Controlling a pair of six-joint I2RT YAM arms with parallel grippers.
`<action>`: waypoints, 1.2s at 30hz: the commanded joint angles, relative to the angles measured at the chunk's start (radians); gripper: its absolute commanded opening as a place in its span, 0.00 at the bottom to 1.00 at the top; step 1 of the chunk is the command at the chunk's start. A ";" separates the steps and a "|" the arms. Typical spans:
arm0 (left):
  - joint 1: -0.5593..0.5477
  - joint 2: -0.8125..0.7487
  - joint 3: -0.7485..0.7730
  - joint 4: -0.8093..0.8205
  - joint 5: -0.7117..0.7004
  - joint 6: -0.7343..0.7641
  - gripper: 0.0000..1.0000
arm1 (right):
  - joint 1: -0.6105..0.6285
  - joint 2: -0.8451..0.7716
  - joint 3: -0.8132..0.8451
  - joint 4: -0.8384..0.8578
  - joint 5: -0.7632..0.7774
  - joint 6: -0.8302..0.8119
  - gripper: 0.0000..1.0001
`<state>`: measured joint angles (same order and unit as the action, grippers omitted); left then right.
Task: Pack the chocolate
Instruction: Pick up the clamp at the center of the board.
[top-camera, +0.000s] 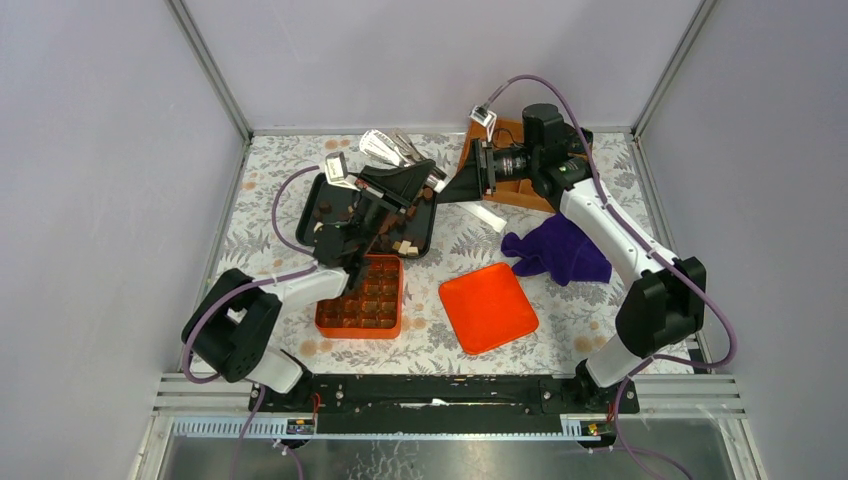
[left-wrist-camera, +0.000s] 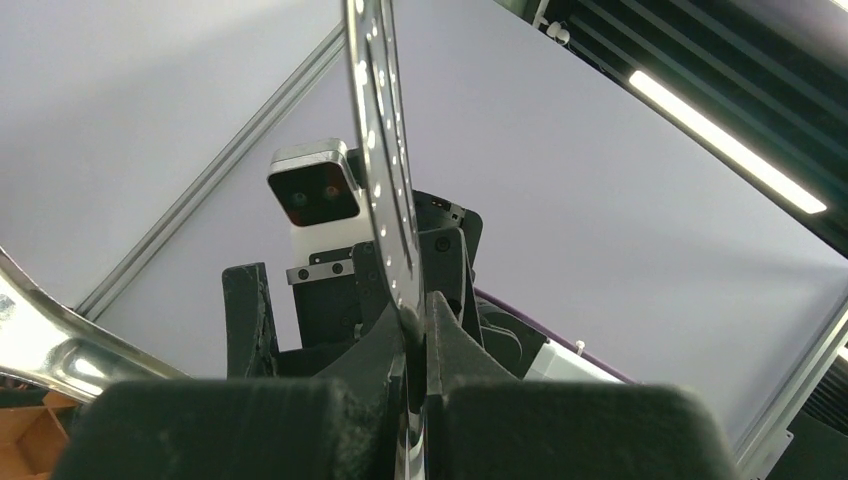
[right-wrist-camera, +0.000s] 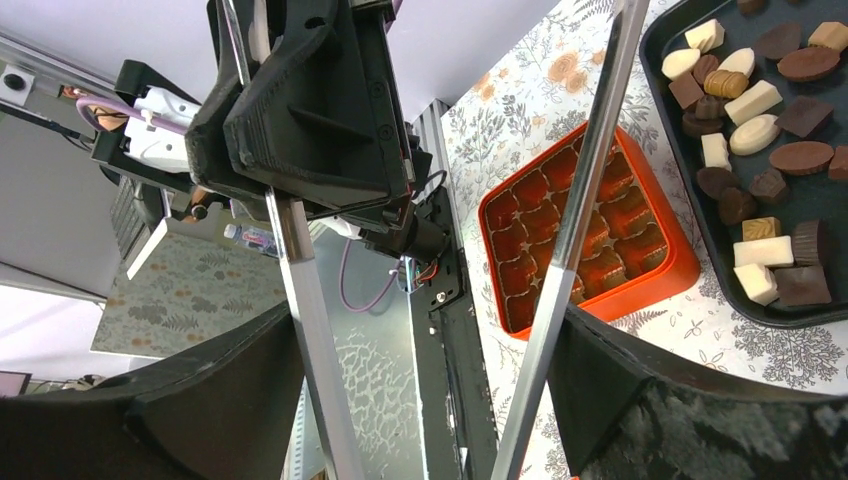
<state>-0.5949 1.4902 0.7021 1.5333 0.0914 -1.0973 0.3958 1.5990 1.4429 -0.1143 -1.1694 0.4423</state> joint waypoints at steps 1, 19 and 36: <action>-0.016 0.005 -0.004 0.068 -0.044 -0.021 0.00 | 0.019 0.007 0.065 0.003 0.018 -0.042 0.86; -0.016 -0.005 -0.048 0.070 -0.088 -0.046 0.55 | 0.021 0.000 0.022 0.151 -0.053 0.073 0.66; 0.020 -0.383 -0.292 -0.376 -0.139 0.109 0.83 | -0.019 0.011 0.124 -0.204 0.066 -0.245 0.62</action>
<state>-0.5903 1.2560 0.4854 1.4147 -0.0422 -1.0817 0.3996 1.6066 1.4631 -0.1482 -1.1728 0.3946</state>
